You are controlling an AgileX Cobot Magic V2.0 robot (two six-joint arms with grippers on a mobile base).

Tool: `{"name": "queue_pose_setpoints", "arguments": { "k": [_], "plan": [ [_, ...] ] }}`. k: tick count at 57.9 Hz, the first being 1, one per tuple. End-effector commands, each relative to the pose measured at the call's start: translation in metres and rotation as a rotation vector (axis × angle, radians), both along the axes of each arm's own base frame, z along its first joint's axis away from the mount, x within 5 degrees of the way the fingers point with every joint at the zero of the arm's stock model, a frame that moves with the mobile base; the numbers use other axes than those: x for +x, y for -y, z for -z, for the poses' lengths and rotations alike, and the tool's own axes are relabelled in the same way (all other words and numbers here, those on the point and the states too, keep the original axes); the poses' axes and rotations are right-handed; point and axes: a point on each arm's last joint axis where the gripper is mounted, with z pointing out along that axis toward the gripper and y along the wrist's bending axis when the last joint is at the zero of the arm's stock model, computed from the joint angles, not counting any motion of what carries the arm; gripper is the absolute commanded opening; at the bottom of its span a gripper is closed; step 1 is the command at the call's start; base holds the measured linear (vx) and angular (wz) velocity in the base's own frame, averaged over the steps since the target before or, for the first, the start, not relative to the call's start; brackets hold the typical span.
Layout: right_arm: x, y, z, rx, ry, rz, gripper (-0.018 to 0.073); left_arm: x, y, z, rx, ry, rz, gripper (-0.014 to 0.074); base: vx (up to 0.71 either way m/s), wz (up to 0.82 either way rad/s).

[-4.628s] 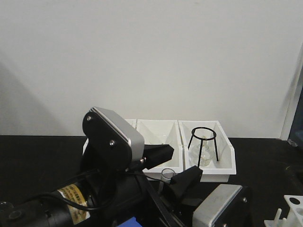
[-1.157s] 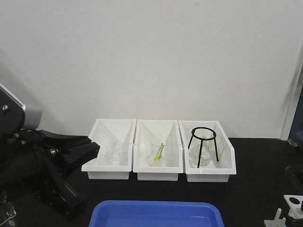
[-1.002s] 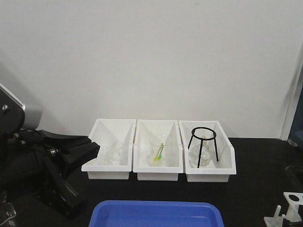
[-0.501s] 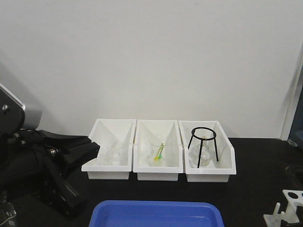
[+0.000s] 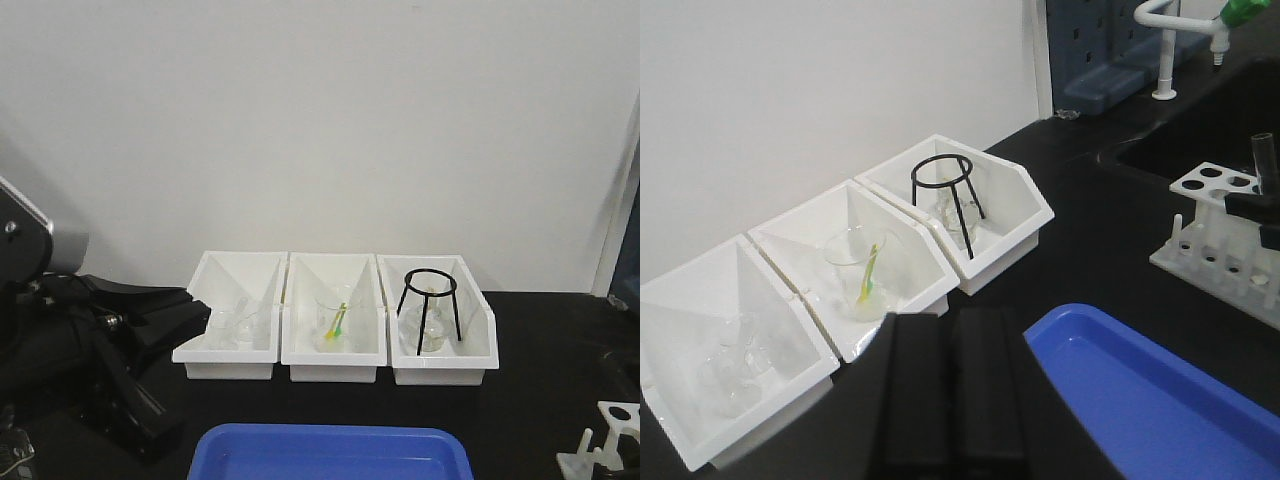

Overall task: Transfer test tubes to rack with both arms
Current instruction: 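Lower the tube into a rack hole with the right gripper, then open the right gripper and lift it away from the rack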

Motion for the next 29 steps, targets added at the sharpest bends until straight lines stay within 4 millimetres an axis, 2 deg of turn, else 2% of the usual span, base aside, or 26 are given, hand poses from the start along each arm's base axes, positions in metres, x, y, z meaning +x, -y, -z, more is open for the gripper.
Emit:
{"name": "queue_pose_setpoints", "arguments": {
  "k": [1,7,15,24,29],
  "plan": [
    [0.005,0.002,-0.024,-0.033,0.143,0.002,0.0465,-0.003,-0.003,-0.022,-0.089,0.096,-0.014,0.0069,0.00,0.00],
    [0.002,0.002,-0.040,-0.047,0.216,0.003,0.0471,-0.003,-0.003,-0.022,-0.089,0.097,-0.014,0.0069,0.00,0.00],
    [-0.010,0.000,-0.075,-0.073,0.355,0.004,0.0471,-0.003,-0.003,-0.022,-0.089,0.097,-0.014,0.0069,0.00,0.00],
    [-0.036,-0.008,-0.118,-0.115,0.479,-0.026,0.0465,-0.003,-0.003,-0.022,-0.091,0.095,-0.015,0.0069,0.00,0.00],
    [-0.056,-0.017,-0.138,-0.164,0.514,-0.089,0.0419,-0.003,-0.003,-0.022,-0.115,0.074,-0.021,0.0069,0.00,0.00]
  ]
}}
